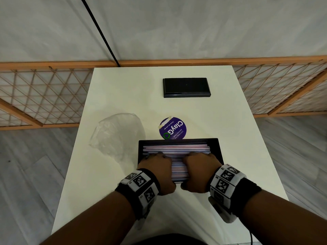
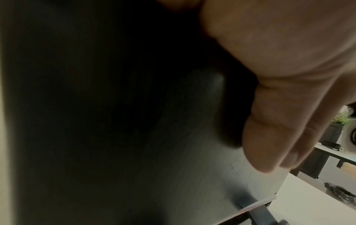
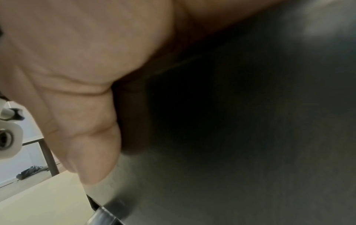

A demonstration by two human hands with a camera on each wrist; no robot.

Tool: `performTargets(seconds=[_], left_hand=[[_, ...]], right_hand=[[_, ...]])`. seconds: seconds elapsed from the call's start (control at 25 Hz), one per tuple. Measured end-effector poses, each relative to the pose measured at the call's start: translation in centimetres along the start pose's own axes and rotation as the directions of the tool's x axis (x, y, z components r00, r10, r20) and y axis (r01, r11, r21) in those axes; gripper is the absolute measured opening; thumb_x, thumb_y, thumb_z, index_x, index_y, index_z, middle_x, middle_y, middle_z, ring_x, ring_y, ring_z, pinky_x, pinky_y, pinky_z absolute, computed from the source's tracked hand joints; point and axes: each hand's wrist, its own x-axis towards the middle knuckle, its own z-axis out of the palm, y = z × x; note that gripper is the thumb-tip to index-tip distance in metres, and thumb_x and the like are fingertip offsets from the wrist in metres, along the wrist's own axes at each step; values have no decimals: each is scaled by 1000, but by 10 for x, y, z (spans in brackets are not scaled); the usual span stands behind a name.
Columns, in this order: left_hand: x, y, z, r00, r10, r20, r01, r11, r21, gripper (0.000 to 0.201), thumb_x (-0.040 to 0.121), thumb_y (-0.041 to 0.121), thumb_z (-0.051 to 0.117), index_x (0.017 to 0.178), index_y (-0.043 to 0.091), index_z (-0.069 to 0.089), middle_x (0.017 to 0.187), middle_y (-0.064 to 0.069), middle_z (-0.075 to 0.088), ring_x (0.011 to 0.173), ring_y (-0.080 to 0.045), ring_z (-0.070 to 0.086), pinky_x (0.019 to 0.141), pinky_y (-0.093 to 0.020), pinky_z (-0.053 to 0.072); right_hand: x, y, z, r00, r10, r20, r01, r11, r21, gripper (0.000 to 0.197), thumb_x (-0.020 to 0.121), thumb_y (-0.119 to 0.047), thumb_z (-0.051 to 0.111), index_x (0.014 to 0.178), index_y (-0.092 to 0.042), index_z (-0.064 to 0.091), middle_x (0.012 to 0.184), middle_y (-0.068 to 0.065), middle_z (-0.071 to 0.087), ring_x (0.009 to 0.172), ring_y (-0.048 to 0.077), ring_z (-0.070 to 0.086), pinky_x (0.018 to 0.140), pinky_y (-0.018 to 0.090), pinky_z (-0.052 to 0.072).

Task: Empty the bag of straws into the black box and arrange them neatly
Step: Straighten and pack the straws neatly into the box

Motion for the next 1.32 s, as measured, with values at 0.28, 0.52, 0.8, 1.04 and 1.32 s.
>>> performTargets(seconds=[0.28,0.52,0.8,1.04,1.32], left_hand=[[-2,-1,4,999,28,-45,-30,999,-37,50,74,44,69,120,29,57,117,7,66,108,-19,64,97,-36,52],[-3,-1,4,997,43,-58,-43,999,-9,50,75,44,70,121,28,59,122,4,60,113,-20,59,100,-36,49],[-2,-2,5,999,21,-42,-25,996,-80,47,73,42,71,118,30,61,115,8,66,106,-18,64,93,-32,53],[-3,-2,4,999,23,-37,-24,999,-36,55,74,46,70,125,28,60,129,2,55,120,-21,53,104,-37,47],[-6,-1,1,1000,7,-11,-8,994,-107,53,75,44,71,123,28,57,121,5,64,113,-20,61,98,-36,52]], right_hand=[[-2,-2,0,1000,-6,8,6,1000,6,54,68,-54,67,115,-31,56,109,-8,66,105,20,63,102,41,42],[-1,-1,3,1000,-19,-15,19,1000,10,48,66,-53,66,107,-29,63,103,-9,67,99,19,64,95,36,48],[-1,-2,0,1000,-3,21,2,1000,28,44,65,-53,68,101,-28,66,98,-8,68,92,19,66,85,30,52],[-2,-2,0,1000,-8,-2,8,1000,-1,45,66,-53,68,102,-26,66,106,-3,60,97,23,63,87,31,49],[-6,-4,-1,999,-15,-39,16,999,37,51,67,-48,67,113,-30,56,105,-7,66,99,20,64,92,32,50]])
